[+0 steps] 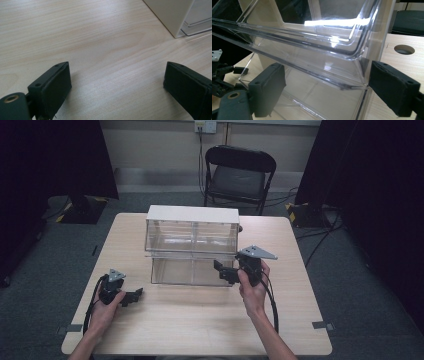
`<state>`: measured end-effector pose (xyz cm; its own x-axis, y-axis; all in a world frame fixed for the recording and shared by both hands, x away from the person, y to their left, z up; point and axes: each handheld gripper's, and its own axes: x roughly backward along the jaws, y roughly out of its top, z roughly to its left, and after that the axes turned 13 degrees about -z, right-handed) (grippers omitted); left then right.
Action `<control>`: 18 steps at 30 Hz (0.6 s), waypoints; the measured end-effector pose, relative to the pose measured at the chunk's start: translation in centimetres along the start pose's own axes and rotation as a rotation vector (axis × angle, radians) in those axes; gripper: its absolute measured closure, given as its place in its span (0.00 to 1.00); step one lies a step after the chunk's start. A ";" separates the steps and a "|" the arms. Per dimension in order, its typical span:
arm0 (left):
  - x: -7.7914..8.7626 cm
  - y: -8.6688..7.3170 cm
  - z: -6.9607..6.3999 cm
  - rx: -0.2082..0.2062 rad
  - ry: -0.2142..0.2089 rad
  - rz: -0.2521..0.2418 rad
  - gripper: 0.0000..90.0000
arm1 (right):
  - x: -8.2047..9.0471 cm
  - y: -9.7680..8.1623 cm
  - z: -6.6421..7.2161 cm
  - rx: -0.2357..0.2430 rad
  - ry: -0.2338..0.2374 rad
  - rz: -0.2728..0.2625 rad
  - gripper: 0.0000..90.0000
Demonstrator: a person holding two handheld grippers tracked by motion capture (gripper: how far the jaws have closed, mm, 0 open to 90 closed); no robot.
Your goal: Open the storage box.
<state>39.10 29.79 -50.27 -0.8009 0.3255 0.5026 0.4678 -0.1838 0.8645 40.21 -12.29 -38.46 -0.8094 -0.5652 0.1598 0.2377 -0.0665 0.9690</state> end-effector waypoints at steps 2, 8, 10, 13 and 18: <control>0.0 0.0 0.0 0.000 0.000 0.000 0.08 | 0.0 0.0 0.0 -0.001 -0.002 0.001 0.15; 0.0 0.0 0.0 0.000 0.000 0.000 0.08 | 0.0 0.0 0.1 0.003 -0.004 0.002 0.15; 0.0 0.0 0.0 0.000 0.000 0.000 0.08 | 0.0 0.0 0.1 0.004 -0.005 0.000 0.15; 0.0 0.0 0.0 0.000 0.000 0.000 0.08 | 0.0 0.0 0.1 0.004 -0.005 0.001 0.15; 0.0 0.0 0.0 0.000 0.000 0.000 0.08 | 0.1 0.0 0.1 0.003 -0.006 0.001 0.15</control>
<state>39.10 29.79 -50.27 -0.8009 0.3255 0.5026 0.4680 -0.1834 0.8645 40.10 -12.24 -38.44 -0.8122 -0.5605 0.1620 0.2373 -0.0637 0.9693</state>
